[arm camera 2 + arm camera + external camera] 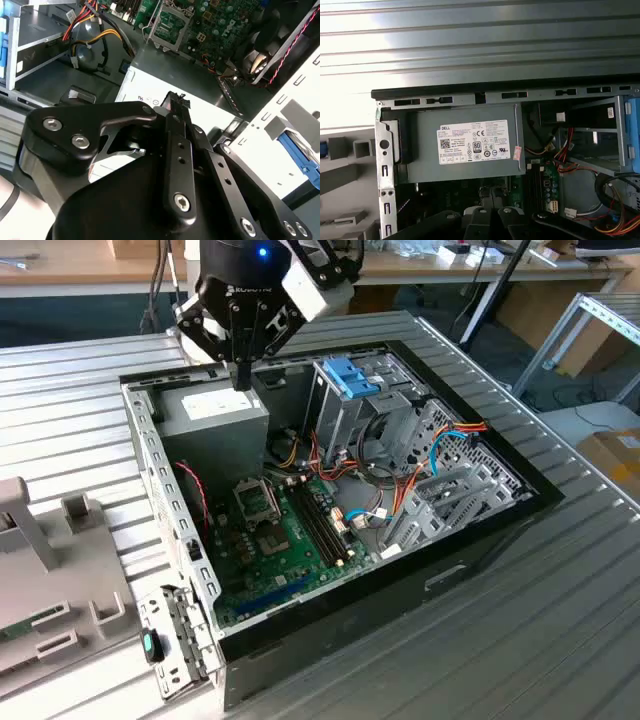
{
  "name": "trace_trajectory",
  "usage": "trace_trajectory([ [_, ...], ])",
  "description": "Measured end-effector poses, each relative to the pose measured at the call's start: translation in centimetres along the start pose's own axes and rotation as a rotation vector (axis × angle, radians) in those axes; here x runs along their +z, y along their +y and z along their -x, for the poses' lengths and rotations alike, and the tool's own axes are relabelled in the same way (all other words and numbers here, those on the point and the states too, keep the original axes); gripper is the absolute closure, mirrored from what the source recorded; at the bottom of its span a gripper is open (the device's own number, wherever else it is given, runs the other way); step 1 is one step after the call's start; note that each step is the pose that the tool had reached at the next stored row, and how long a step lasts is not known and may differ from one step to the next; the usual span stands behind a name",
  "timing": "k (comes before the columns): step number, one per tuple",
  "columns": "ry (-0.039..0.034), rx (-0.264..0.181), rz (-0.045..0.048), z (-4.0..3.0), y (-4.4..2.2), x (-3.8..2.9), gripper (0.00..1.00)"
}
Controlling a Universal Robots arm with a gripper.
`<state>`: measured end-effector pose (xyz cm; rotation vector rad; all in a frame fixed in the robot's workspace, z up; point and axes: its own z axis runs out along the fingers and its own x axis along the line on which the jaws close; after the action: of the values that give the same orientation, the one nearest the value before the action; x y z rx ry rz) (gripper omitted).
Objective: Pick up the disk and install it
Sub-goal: 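Reach for the disk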
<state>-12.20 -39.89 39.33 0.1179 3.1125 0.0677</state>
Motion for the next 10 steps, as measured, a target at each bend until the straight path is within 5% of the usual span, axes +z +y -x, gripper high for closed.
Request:
trace_trajectory([
  [10,0.0000,0.000,0.0000,0.00,0.00,0.00,0.89],
])
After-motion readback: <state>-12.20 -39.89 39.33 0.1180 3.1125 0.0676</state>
